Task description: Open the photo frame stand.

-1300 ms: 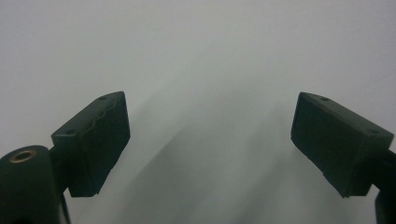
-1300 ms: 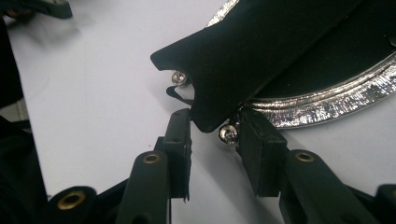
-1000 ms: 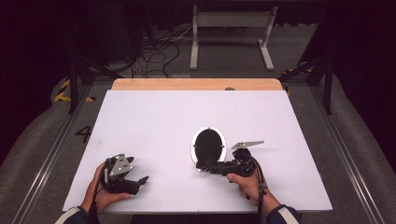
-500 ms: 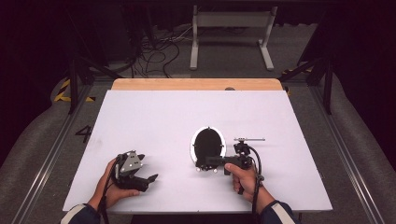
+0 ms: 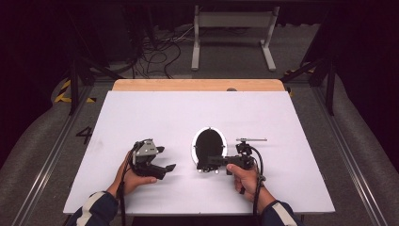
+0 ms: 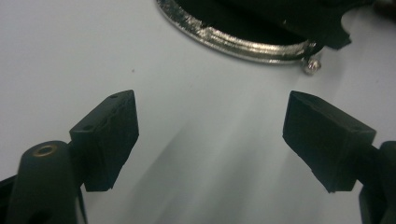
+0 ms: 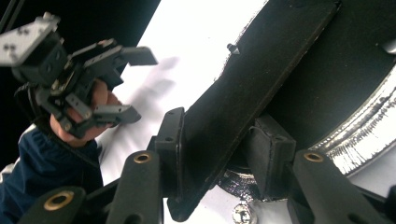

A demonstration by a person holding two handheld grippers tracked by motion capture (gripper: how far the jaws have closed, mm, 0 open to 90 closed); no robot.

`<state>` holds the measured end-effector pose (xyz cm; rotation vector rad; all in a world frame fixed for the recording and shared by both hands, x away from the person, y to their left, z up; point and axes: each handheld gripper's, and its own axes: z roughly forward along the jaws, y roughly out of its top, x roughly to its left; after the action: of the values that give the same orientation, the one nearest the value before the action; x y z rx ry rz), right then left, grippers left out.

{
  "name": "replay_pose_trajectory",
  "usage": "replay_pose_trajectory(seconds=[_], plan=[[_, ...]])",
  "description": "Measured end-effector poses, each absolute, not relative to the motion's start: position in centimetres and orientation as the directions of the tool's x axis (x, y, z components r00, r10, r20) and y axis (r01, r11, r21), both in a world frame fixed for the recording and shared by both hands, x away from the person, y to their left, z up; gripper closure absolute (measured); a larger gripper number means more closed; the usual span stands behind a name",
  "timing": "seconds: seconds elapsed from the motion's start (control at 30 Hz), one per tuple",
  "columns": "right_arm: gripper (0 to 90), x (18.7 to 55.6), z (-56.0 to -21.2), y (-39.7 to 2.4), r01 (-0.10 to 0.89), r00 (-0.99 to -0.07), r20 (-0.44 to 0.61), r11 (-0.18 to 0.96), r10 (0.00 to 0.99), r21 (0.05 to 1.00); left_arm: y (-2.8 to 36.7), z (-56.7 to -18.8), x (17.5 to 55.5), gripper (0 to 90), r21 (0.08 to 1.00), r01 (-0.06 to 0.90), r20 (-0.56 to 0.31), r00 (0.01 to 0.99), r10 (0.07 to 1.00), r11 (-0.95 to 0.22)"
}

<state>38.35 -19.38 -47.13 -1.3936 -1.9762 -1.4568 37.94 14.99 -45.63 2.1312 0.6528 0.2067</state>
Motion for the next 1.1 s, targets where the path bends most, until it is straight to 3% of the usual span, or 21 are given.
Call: replay_pose_trajectory(seconds=[0.67, 1.1], plan=[[65.1, 37.5, -46.1, -19.3, 0.7, -0.663, 0.558, 0.151, 0.498, 0.698, 10.6, -46.4, 41.6, 19.4, 0.788, 0.412, -0.18, 0.865, 0.469, -0.457], [66.7, 36.9, -45.6, -19.1, 0.601, -0.753, 0.448, 0.225, 0.482, 0.767, 9.8, -46.2, 41.8, 30.6, 0.801, 0.412, -0.221, 0.878, 0.425, -0.434]])
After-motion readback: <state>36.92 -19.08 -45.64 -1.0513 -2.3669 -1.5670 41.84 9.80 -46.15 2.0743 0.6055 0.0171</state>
